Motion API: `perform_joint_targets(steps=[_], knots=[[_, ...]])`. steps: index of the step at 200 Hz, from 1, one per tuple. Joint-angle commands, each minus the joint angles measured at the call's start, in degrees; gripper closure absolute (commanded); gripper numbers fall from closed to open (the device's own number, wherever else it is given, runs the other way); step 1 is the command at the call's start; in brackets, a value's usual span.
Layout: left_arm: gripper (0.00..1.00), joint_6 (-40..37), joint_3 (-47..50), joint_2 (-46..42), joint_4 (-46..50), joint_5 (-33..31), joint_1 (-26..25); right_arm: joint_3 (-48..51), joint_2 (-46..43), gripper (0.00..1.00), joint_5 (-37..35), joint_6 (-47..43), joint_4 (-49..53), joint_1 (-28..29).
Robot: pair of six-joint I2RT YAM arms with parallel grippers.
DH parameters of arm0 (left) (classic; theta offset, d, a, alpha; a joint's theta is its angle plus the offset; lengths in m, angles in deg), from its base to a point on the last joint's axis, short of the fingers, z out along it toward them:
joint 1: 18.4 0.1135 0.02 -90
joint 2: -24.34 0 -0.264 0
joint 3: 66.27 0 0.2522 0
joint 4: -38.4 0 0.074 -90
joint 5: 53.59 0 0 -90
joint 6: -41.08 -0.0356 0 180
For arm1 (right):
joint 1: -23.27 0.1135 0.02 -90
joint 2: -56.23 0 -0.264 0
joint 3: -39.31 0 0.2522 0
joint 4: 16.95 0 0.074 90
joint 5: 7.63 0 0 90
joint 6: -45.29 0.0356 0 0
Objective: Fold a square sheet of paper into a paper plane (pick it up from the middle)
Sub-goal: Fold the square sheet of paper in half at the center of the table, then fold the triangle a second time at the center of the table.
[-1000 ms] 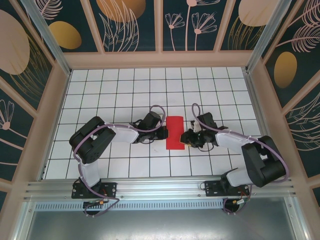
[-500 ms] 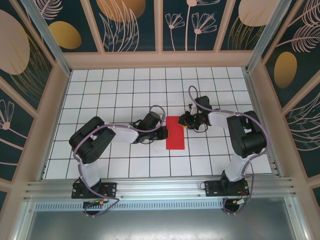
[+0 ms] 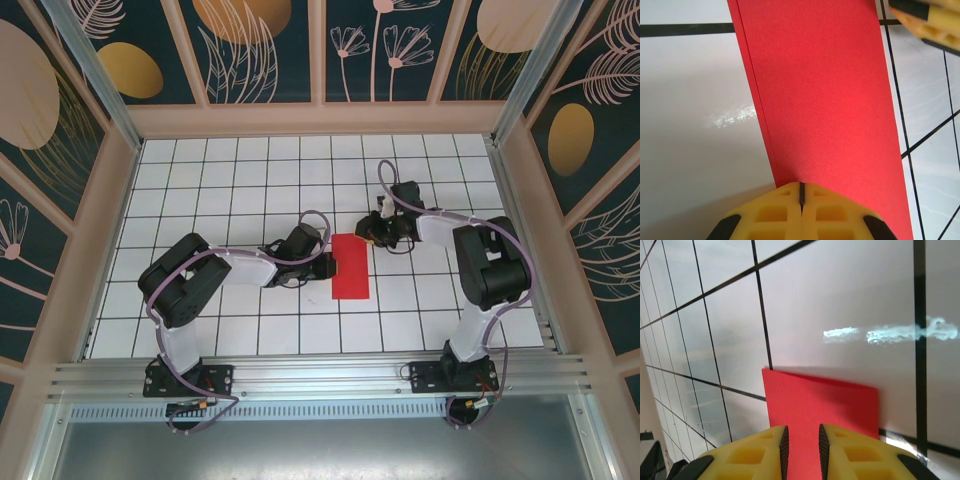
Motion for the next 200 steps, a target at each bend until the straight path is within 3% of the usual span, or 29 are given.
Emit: perform_joint_targets(steps=[1,27,56,79,102,135,168,200], knots=[[1.0,-1.11,2.32,1.43,10.57,-2.82,0.14,-0.56,4.62,0.73,0.34,-0.82,0.05,-0.46],[1.0,-1.1,2.33,0.89,10.74,-2.77,0.1,-0.94,7.13,0.74,0.41,-1.15,0.11,-0.89],[1.0,-0.71,1.64,-1.13,11.2,-2.54,0.1,-2.05,3.93,0.73,0.63,-2.26,2.49,-0.92],[0.76,0.02,0.86,-6.03,11.27,-3.06,0.15,-1.84,-1.54,0.7,-0.19,-3.18,5.09,-0.8],[0.59,0.85,0.5,-12.31,11.15,-4.71,0.38,0.26,-6.88,0.67,-3.35,-3.58,7.59,-0.01],[0.52,2.59,4.01,-17.74,9.05,-4.01,2.6,6.06,-13.9,0.66,-9.1,-1.6,9.44,3.86],[0.48,6.5,10.77,-19.72,-0.15,3.05,6.22,11.08,-18.2,0.64,-14.68,3.74,8.96,11.2],[0.46,8.28,12.06,-18.03,-4.85,6.99,6.88,14.58,-19.64,0.62,-15.29,7.87,6.17,13.31]])
